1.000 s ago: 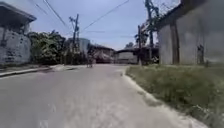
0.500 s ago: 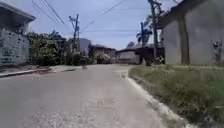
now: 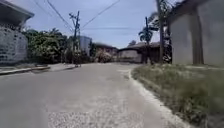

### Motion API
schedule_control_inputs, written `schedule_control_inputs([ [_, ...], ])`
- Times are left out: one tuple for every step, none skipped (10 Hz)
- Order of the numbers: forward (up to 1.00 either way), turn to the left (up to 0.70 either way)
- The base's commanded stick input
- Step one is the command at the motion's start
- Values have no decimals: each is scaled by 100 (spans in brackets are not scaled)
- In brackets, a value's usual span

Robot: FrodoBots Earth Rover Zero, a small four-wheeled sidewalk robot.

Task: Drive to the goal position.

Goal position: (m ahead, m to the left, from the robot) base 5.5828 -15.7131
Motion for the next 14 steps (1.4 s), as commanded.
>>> schedule_control_inputs([
  [100,-8],
  [100,-28],
  [100,-39],
  [100,-22],
  [100,-5],
  [100,0],
  [100,0],
  [100,0],
  [100,0],
  [100,0],
  [100,0],
  [100,0],
  [100,0],
  [100,0],
])
